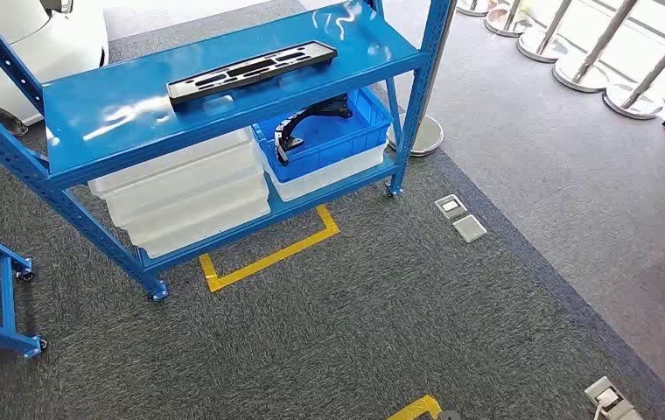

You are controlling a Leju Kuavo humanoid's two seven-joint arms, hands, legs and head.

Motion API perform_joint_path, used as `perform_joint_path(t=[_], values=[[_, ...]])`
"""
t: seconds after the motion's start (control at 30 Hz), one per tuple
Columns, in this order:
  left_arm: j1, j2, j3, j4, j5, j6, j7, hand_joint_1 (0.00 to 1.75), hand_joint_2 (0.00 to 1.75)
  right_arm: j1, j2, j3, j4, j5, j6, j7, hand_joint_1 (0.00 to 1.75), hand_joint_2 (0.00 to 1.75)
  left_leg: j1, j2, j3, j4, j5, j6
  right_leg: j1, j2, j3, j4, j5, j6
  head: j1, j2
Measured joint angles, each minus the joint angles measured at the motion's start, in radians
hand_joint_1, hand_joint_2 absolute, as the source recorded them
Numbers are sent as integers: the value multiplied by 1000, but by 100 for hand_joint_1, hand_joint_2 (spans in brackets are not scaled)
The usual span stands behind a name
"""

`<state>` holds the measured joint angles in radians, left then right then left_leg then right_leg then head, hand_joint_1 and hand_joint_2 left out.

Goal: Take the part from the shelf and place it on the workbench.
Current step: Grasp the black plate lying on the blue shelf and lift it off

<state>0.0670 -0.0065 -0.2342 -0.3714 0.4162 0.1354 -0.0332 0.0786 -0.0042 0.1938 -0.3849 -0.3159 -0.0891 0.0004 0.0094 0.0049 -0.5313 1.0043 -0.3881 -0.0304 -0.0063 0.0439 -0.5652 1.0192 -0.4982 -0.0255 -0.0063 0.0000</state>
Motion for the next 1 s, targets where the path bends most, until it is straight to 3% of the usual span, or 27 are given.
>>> perform_joint_path(t=[0.6,0.83,1.0], values=[[-74,0,-284,35,375,120,-54,0,0,-76,-37,247,49,-284,-104,-14,0,0,0,0,0,0,0,0,0,0,0,0,0,0,0,0],[-103,0,-417,56,494,165,-70,0,0,-145,-137,359,60,-342,-179,-29,0,0,0,0,0,0,0,0,-1,0,1,0,1,1,0,0],[-113,0,-488,69,545,187,-71,0,0,-200,-224,398,35,-282,-216,11,0,0,-1,0,1,1,0,0,-3,-1,1,0,1,1,1,0]])
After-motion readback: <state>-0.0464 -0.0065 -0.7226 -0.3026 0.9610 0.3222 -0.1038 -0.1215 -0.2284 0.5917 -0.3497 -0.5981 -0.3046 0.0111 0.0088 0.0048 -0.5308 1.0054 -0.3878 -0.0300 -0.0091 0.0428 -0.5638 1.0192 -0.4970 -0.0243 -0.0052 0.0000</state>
